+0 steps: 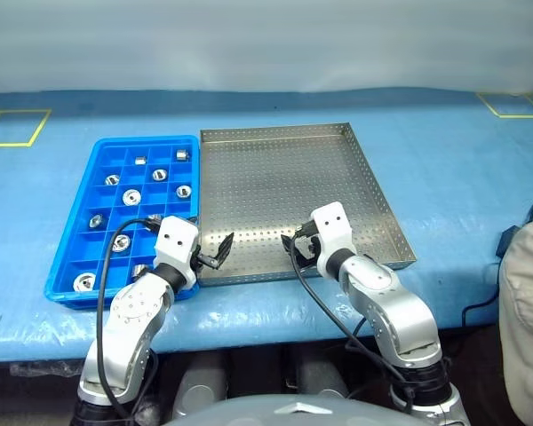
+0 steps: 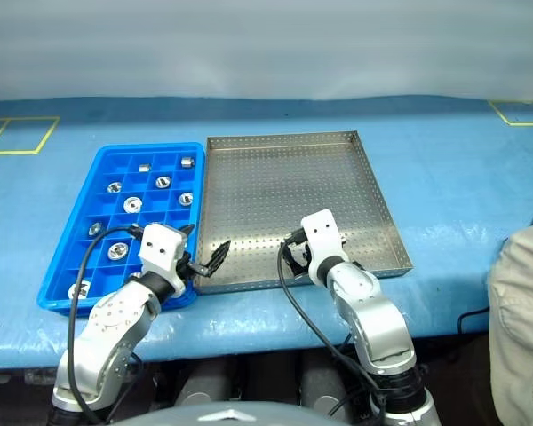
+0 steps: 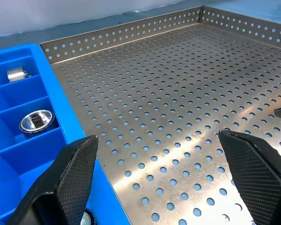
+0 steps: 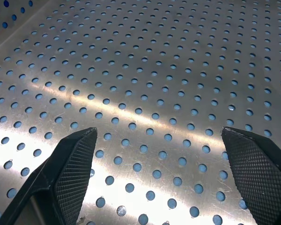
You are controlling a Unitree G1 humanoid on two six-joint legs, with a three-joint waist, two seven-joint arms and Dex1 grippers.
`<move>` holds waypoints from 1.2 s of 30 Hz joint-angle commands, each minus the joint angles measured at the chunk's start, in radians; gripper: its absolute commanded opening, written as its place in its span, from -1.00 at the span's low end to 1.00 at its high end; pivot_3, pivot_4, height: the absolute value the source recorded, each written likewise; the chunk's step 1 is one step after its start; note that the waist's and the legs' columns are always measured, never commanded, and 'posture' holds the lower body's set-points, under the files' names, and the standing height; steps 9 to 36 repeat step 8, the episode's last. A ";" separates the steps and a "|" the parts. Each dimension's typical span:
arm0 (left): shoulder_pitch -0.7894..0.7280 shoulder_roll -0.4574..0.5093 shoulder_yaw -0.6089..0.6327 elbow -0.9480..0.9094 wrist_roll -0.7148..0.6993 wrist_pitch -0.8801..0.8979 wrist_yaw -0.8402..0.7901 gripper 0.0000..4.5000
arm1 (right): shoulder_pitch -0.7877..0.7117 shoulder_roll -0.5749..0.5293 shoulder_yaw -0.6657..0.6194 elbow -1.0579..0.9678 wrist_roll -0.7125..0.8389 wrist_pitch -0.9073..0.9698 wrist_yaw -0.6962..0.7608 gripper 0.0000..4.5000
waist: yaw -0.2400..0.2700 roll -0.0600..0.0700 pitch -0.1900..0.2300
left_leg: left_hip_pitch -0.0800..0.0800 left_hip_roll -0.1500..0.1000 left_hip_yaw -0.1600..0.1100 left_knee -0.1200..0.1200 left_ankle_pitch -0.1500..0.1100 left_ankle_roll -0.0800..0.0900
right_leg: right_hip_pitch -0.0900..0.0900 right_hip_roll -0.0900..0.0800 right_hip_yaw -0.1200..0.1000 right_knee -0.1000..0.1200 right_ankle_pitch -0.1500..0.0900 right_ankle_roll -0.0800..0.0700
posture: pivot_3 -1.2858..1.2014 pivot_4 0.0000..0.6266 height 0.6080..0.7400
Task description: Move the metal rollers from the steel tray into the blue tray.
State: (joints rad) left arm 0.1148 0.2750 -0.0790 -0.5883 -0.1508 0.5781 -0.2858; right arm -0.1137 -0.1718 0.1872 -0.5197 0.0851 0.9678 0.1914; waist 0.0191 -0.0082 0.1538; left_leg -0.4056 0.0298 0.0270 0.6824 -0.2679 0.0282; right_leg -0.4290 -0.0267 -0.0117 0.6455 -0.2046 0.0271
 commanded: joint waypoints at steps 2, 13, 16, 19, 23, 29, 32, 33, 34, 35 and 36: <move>-0.006 0.000 0.007 -0.043 -0.007 -0.017 0.002 1.00 | -0.021 0.000 0.003 -0.010 0.003 -0.012 0.000 0.98 | 0.000 0.000 0.000 | 0.000 0.000 0.000 0.000 0.000 0.000 | 0.000 0.000 0.000 0.000 0.000 0.000 | 0.12 -0.52 1.00; -0.005 -0.002 0.012 -0.046 -0.014 -0.013 0.010 1.00 | -0.026 -0.004 0.005 -0.005 0.004 -0.012 0.005 0.98 | 0.002 0.000 0.000 | 0.000 0.000 0.000 0.000 0.000 0.000 | 0.000 0.000 0.000 0.000 0.000 0.000 | 0.13 -0.52 1.00; -0.005 -0.002 0.012 -0.046 -0.014 -0.013 0.010 1.00 | -0.026 -0.004 0.005 -0.005 0.004 -0.012 0.005 0.98 | 0.002 0.000 0.000 | 0.000 0.000 0.000 0.000 0.000 0.000 | 0.000 0.000 0.000 0.000 0.000 0.000 | 0.13 -0.52 1.00; -0.005 -0.002 0.012 -0.046 -0.014 -0.013 0.010 1.00 | -0.026 -0.004 0.005 -0.005 0.004 -0.012 0.005 0.98 | 0.002 0.000 0.000 | 0.000 0.000 0.000 0.000 0.000 0.000 | 0.000 0.000 0.000 0.000 0.000 0.000 | 0.13 -0.52 1.00; -0.005 -0.002 0.012 -0.046 -0.014 -0.013 0.010 1.00 | -0.026 -0.004 0.005 -0.005 0.004 -0.012 0.005 0.98 | 0.002 0.000 0.000 | 0.000 0.000 0.000 0.000 0.000 0.000 | 0.000 0.000 0.000 0.000 0.000 0.000 | 0.13 -0.52 1.00; -0.005 -0.002 0.012 -0.046 -0.014 -0.013 0.010 1.00 | -0.026 -0.004 0.005 -0.005 0.004 -0.012 0.005 0.98 | 0.002 0.000 0.000 | 0.000 0.000 0.000 0.000 0.000 0.000 | 0.000 0.000 0.000 0.000 0.000 0.000 | 0.13 -0.52 1.00; -0.005 -0.002 0.012 -0.046 -0.014 -0.013 0.010 1.00 | -0.026 -0.004 0.005 -0.005 0.004 -0.012 0.005 0.98 | 0.002 0.000 0.000 | 0.000 0.000 0.000 0.000 0.000 0.000 | 0.000 0.000 0.000 0.000 0.000 0.000 | 0.13 -0.52 1.00; -0.005 -0.002 0.012 -0.046 -0.014 -0.013 0.010 1.00 | -0.026 -0.004 0.005 -0.005 0.004 -0.012 0.005 0.98 | 0.002 0.000 0.000 | 0.000 0.000 0.000 0.000 0.000 0.000 | 0.000 0.000 0.000 0.000 0.000 0.000 | 0.13 -0.52 1.00; -0.005 -0.002 0.012 -0.046 -0.014 -0.013 0.010 1.00 | -0.026 -0.004 0.005 -0.005 0.004 -0.012 0.005 0.98 | 0.002 0.000 0.000 | 0.000 0.000 0.000 0.000 0.000 0.000 | 0.000 0.000 0.000 0.000 0.000 0.000 | 0.13 -0.52 1.00; -0.005 -0.002 0.012 -0.046 -0.014 -0.013 0.010 1.00 | -0.026 -0.004 0.005 -0.005 0.004 -0.012 0.005 0.98 | 0.002 0.000 0.000 | 0.000 0.000 0.000 0.000 0.000 0.000 | 0.000 0.000 0.000 0.000 0.000 0.000 | 0.13 -0.52 1.00; -0.005 -0.002 0.012 -0.046 -0.014 -0.013 0.010 1.00 | -0.026 -0.004 0.005 -0.005 0.004 -0.012 0.005 0.98 | 0.002 0.000 0.000 | 0.000 0.000 0.000 0.000 0.000 0.000 | 0.000 0.000 0.000 0.000 0.000 0.000 | 0.13 -0.52 1.00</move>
